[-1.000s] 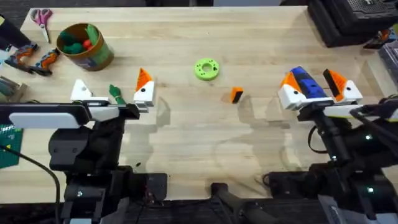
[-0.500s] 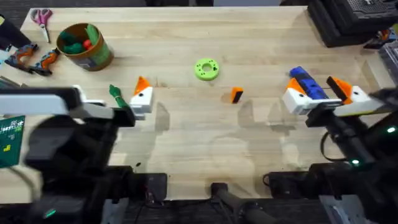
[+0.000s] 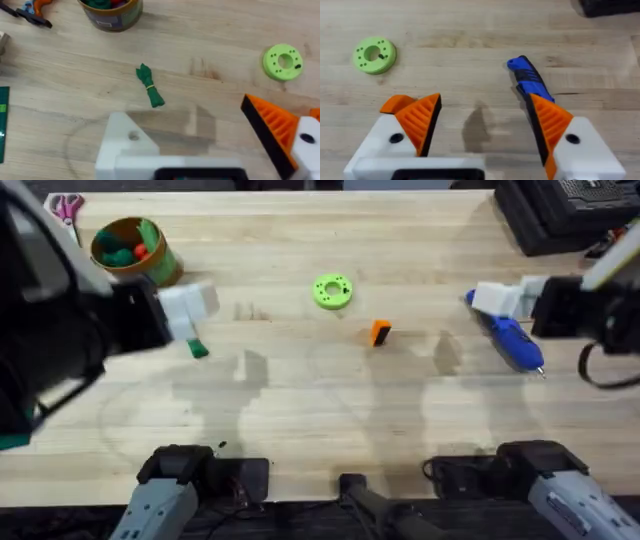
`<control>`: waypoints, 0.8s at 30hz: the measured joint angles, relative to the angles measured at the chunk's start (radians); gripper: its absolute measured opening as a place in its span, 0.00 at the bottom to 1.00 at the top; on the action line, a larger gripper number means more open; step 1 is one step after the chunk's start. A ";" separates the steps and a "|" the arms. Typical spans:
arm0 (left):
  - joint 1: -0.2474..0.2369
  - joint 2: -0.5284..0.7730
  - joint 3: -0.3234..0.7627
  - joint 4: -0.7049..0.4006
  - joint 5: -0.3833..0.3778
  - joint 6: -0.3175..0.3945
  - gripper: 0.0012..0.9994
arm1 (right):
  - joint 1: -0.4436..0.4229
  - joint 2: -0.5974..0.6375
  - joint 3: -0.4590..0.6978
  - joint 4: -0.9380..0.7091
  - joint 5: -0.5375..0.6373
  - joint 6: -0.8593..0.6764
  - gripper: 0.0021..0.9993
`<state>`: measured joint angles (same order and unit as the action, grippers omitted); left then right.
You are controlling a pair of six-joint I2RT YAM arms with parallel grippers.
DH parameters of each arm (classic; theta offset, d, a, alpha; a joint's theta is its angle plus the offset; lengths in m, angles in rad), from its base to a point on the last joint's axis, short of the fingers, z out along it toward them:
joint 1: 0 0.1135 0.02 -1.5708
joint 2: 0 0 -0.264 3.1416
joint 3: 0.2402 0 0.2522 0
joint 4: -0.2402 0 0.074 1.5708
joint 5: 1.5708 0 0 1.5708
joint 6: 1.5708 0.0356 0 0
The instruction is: Pick up the gripper from the table and insert it into the empty holder that is missing its gripper. Then pick up a screw, insert it into the mounting hole, and use the screwdriver to tighten it. Finally, clean up the table by picking up the vegetable and placing it into the bucket.
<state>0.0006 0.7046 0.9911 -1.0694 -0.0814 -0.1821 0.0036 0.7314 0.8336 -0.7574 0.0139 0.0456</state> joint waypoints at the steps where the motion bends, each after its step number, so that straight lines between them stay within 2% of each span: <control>1: 0.000 0.028 0.027 -0.005 -0.001 -0.012 0.99 | 0.000 0.033 0.022 0.000 0.000 0.000 0.99; 5: 0.000 0.100 0.078 0.021 -0.007 -0.040 0.99 | 0.000 0.105 0.045 0.022 0.000 0.000 0.99; 8: 0.012 0.139 0.079 -0.004 -0.023 -0.063 0.99 | 0.000 0.132 0.045 0.022 0.000 0.000 0.99; 14: 0.121 0.292 0.053 -0.028 -0.019 -0.115 0.99 | 0.000 0.146 0.045 0.022 0.000 0.000 0.99; 20: 0.224 0.481 -0.022 0.074 0.030 -0.128 0.99 | 0.000 0.146 0.045 0.022 0.000 0.000 0.99; 24: 0.256 0.578 -0.094 0.182 0.068 -0.134 0.99 | 0.000 0.146 0.045 0.022 0.000 0.000 0.99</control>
<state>0.2569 1.2830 0.8974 -0.8873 -0.0131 -0.3157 0.0036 0.8772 0.8791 -0.7357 0.0139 0.0456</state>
